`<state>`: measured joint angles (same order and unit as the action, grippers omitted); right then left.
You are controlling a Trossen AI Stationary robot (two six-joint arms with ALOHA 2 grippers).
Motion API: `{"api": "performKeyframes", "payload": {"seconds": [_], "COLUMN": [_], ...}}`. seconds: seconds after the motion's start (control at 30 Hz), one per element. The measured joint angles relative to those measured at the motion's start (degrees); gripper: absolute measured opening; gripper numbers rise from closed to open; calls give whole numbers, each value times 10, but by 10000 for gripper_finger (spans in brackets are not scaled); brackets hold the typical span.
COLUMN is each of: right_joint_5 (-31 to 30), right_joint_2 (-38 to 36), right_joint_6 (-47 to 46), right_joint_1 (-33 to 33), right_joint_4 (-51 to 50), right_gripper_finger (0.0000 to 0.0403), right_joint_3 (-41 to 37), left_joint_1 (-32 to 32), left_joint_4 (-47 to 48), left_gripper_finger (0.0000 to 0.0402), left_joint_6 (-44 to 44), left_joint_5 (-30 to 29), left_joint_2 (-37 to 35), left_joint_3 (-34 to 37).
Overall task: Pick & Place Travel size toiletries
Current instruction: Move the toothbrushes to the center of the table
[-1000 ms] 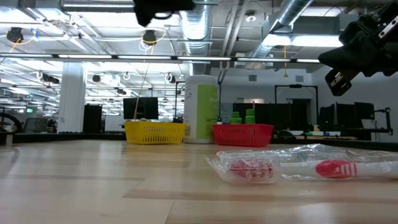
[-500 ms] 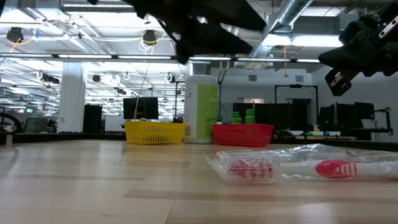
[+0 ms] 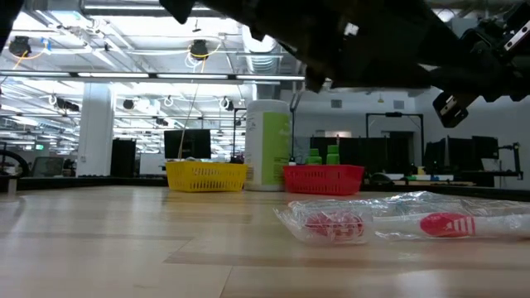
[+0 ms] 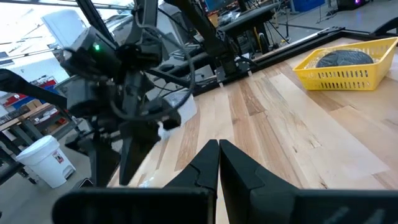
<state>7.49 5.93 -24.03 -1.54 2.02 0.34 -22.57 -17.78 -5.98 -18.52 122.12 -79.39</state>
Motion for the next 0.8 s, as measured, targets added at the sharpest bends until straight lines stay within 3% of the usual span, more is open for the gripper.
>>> {"api": "performKeyframes", "payload": {"seconds": [0.33,0.5,0.8], "right_joint_5": [0,0,0], "right_joint_2": [0,0,0], "right_joint_6": [0,0,0], "right_joint_1": [0,0,0], "right_joint_4": [-1,-1,-1], "right_gripper_finger": [7,7,7], "right_joint_3": [0,0,0], "left_joint_1": [-1,-5,-1], "left_joint_4": [-4,-6,-6], "left_gripper_finger": [191,191,191], "left_joint_6": [3,49,91], "left_joint_5": [31,65,67], "left_joint_2": [54,76,80], "left_joint_3": [-17,-17,-16]}}
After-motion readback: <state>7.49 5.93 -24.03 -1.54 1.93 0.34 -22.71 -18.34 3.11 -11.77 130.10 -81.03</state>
